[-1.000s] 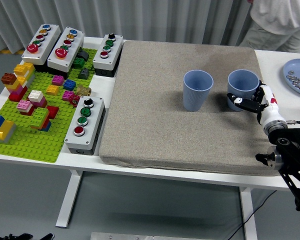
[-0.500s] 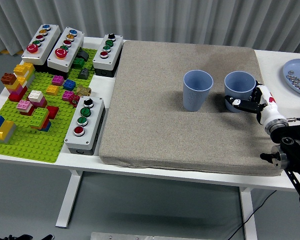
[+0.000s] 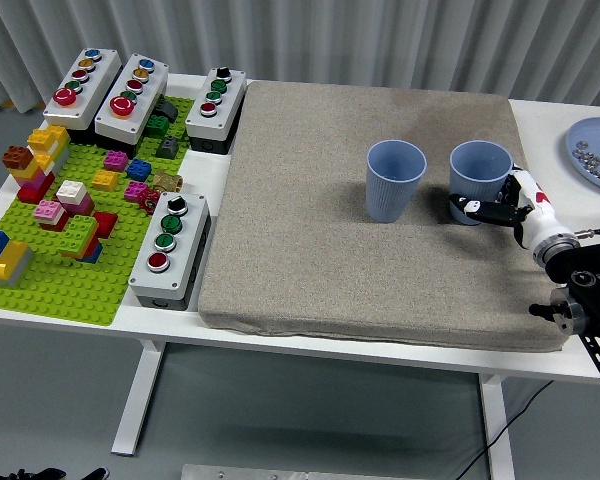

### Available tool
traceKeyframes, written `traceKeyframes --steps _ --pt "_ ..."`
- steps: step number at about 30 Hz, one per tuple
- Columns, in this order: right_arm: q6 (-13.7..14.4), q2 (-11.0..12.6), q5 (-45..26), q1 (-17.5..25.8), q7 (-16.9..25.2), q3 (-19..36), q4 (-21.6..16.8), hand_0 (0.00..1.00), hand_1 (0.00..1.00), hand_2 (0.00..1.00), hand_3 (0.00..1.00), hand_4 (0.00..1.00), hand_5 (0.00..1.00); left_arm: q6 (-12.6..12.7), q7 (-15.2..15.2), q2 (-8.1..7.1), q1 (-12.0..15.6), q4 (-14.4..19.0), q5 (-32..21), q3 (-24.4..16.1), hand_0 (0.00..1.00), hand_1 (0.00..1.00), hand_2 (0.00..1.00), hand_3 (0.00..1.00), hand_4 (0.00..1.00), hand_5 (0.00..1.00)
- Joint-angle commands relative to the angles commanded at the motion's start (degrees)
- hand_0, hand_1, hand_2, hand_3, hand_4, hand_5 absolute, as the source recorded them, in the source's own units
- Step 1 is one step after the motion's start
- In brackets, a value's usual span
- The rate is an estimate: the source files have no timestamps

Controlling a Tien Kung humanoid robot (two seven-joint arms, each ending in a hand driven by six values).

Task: Pick cup pour cup place

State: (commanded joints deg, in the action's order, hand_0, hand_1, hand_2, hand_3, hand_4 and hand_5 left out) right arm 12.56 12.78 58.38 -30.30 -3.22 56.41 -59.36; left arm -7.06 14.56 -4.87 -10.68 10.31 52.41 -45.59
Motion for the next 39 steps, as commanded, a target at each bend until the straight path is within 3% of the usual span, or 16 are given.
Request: traceKeyframes --steps 19,28,39 --pt "-2.03 4.59 1.07 2.81 -2.49 1.19 -5.69 0.982 0.956 0.998 0.998 0.862 0.2 0.09 -0.01 -0.07 0.55 0.0 0.14 -0.46 0.775 0.756 0.809 0.647 0.503 0.964" --pt "-2.38 5.27 1.3 4.26 -3.13 1.71 -7.23 0.981 0.958 0.998 0.998 0.875 0.213 0.14 0.01 -0.09 0.67 0.0 0.25 -0.72 0.774 0.756 0.809 0.647 0.502 0.963" --pt "-2.51 9.96 1.55 8.27 -3.57 5.47 -13.92 0.976 0.957 0.998 0.998 0.875 0.213 0.15 -0.03 -0.28 0.59 0.0 0.96 -1.61 0.774 0.756 0.809 0.646 0.502 0.963"
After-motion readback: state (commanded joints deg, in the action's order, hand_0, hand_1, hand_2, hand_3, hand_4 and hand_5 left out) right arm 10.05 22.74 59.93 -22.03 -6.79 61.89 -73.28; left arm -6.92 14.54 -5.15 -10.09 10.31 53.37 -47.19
